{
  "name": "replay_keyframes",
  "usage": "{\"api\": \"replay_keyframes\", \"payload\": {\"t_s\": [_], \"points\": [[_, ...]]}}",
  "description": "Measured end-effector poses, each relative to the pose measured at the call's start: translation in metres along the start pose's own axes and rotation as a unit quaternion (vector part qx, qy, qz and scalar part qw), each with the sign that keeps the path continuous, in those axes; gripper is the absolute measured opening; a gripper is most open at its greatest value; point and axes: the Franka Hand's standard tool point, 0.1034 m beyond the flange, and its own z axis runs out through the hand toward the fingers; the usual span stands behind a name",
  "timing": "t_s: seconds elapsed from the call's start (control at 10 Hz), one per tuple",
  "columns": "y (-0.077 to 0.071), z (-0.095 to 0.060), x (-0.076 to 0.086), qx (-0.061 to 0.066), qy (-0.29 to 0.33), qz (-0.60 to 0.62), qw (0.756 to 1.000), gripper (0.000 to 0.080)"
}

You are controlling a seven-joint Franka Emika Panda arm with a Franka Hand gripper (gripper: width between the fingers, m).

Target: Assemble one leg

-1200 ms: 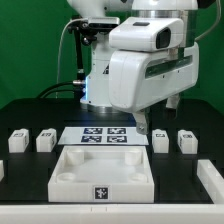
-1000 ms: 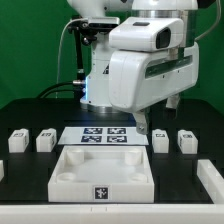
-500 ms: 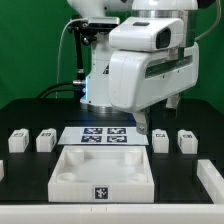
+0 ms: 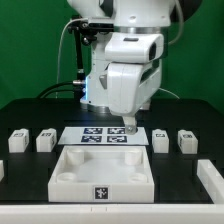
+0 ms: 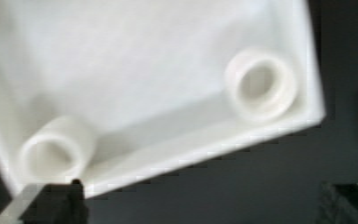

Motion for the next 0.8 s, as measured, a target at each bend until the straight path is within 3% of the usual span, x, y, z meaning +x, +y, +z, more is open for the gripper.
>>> {"api": "replay_keyframes", "payload": {"t_s": [0.2, 0.3, 0.5, 0.8], "points": [[-0.035, 0.033, -0.04, 0.002, 0.007, -0.138, 0.99, 0.065], [-0.044, 0.046, -0.058, 0.01, 0.009, -0.18, 0.984, 0.065], [-0.047, 0.064, -0.069, 0.024, 0.012, -0.193, 0.981, 0.065], [-0.03, 0.078, -0.067, 0.026, 0.015, -0.184, 0.982, 0.065]]}}
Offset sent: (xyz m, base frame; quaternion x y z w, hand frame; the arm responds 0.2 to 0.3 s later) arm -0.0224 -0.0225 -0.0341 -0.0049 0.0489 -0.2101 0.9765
